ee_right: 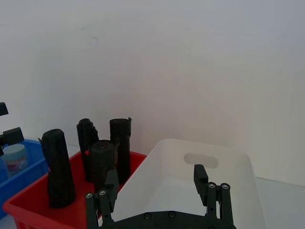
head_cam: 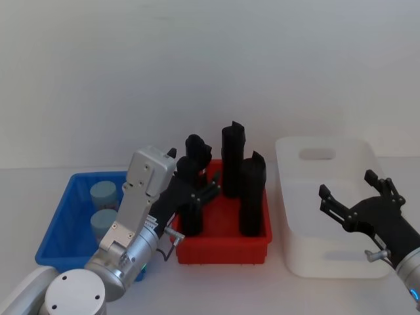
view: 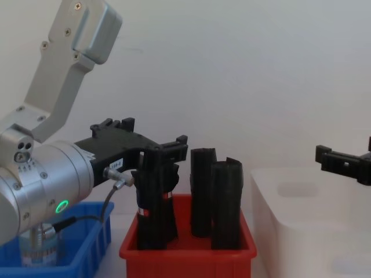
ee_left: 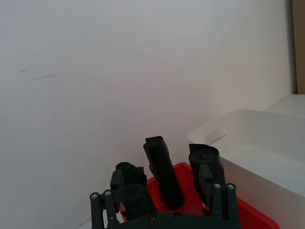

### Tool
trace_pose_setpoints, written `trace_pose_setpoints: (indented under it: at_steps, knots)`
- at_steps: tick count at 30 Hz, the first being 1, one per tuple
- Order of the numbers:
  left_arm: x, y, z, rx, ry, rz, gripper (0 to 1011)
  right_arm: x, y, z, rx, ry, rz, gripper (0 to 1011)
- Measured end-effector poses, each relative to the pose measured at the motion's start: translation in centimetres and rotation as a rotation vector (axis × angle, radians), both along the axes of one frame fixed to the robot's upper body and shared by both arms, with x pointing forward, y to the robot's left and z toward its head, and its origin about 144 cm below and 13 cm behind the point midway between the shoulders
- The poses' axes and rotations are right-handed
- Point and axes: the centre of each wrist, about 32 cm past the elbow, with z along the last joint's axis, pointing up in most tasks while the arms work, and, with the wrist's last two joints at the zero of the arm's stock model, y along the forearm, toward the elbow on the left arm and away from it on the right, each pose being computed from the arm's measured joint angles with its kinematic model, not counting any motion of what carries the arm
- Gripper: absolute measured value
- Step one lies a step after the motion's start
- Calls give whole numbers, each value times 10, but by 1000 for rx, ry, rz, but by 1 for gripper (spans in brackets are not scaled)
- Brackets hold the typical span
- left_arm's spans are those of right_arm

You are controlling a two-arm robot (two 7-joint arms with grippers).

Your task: Pick the cotton swabs from the blue box and place them into the white box.

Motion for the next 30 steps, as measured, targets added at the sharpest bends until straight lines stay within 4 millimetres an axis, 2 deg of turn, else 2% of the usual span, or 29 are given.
trace_pose_setpoints:
  at_steps: [30]
  knots:
    - [0, 0, 0, 0, 0, 0, 1004, 0, 0, 0, 0, 0, 0, 1002]
